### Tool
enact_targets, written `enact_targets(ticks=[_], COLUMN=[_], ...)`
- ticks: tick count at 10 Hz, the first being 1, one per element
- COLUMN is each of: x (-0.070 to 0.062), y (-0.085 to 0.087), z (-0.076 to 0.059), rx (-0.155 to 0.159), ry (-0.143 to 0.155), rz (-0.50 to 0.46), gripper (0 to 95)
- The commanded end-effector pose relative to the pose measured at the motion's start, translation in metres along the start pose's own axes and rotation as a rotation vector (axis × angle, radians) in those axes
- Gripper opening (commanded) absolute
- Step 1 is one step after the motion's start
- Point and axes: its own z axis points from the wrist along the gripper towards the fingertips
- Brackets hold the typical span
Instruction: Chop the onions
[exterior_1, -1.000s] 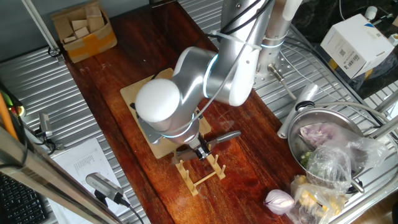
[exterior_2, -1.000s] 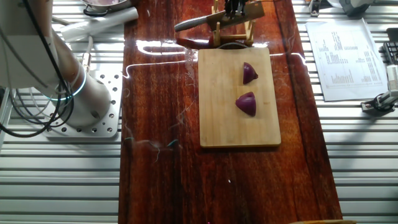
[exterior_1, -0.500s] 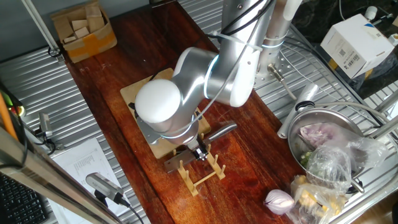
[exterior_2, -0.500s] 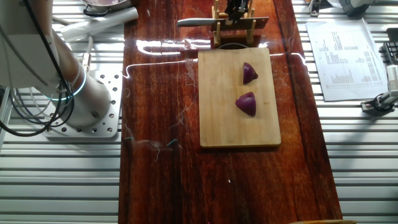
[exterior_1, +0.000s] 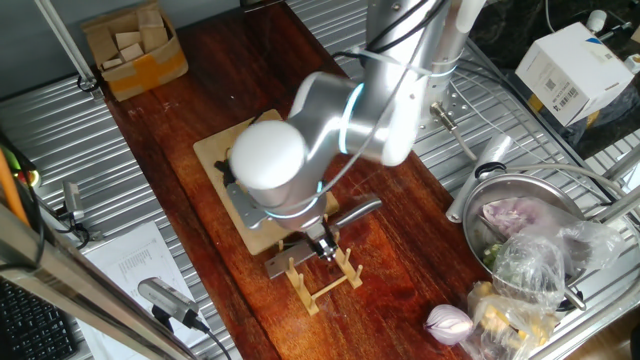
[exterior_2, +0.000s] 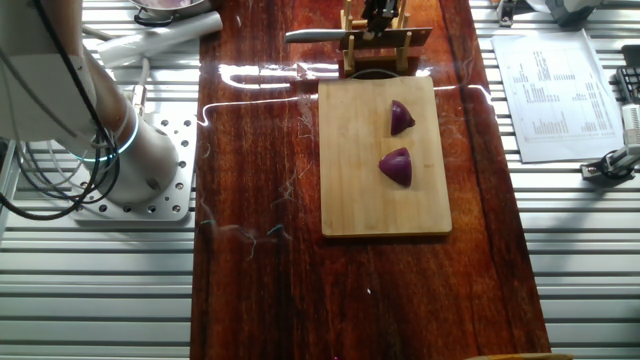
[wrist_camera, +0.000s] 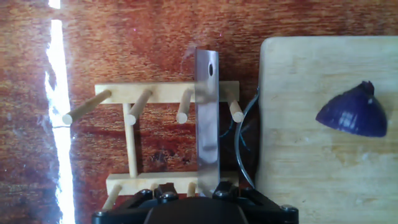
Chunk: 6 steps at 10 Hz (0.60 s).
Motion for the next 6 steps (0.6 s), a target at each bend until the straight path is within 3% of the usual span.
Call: enact_targets(ticks=[1,6], x=[-0.005,-0.038], y=[0.008,0.022], z=[0.001,-0.014], rx=[0.0,0.002], ry=[-0.017,0.004], rz=[0.0,-0.017], gripper=[38.0,38.0])
